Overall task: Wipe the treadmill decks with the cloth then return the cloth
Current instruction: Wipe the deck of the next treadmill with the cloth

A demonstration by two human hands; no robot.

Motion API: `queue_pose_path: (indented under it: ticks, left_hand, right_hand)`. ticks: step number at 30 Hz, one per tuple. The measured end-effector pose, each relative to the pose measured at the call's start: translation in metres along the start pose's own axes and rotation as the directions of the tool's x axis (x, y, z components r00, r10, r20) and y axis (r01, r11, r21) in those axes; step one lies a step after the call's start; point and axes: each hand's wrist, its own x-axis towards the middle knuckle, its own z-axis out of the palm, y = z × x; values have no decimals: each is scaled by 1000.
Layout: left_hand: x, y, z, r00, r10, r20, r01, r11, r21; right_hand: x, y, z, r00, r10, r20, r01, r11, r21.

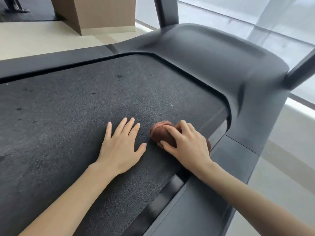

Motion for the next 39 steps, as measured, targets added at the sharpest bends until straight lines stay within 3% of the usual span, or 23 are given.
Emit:
queue_pose_path:
  ticks: [2, 5, 8, 11, 13, 15, 19, 21, 25, 27, 29, 31, 35, 39]
  left_hand:
    - [8, -1, 0, 999, 53, 5, -53, 999, 6]
    - [6, -10, 1, 997, 76, -13, -77, 996, -52]
    - [4, -12, 0, 996, 84, -6, -84, 993, -86]
    - [5, -9, -1, 997, 72, 4, -71, 993, -89]
    - [6, -9, -1, 998, 64, 0, -64, 994, -93]
    - [6, -8, -1, 998, 60, 1, -60, 995, -85]
    - [4, -8, -3, 997, 75, 15, -74, 993, -90]
    - [3, -10, -4, 997, 70, 21, -68, 993, -98]
    - [3, -10, 0, 998, 56, 10, -54, 994, -93]
    - [5, -10, -1, 999, 54, 8, -53, 993, -110]
    - [5, -9, -1, 998, 55, 5, -54, 993, -104]
    - [5, -9, -1, 998, 60, 2, -59, 995, -84]
    - [5, -7, -3, 997, 74, 15, -74, 996, -48]
    - [4, -10, 0, 996, 91, 10, -91, 995, -47]
  right_hand:
    - [10, 18, 1, 998, 42, 45, -45, 997, 60]
    - [35, 66, 9, 982, 186, 43, -185, 982, -23]
    - [66, 114, 17, 927, 375, 22, -373, 926, -65]
    - [97, 111, 25, 880, 473, 33, -473, 881, -22]
    - [108, 77, 34, 924, 380, 40, -380, 925, -3]
    - [109, 35, 44, 981, 191, 19, -191, 981, 12]
    - [104, 15, 48, 1000, -22, 3, 21, 998, 53]
    - [111, 45, 47, 1000, -2, 28, 2, 1000, 31]
    - [142, 114, 47, 954, 292, 66, -289, 956, -45]
    - [151, 115, 49, 933, 359, 28, -355, 930, -99]
    - [146, 92, 50, 957, 290, -10, -288, 945, -156]
    - [130, 59, 49, 992, 122, -33, -126, 984, -125]
    - [99, 30, 50, 987, -120, -108, 118, 993, -30]
    - [128, 79, 52, 998, 56, 13, -55, 998, -41]
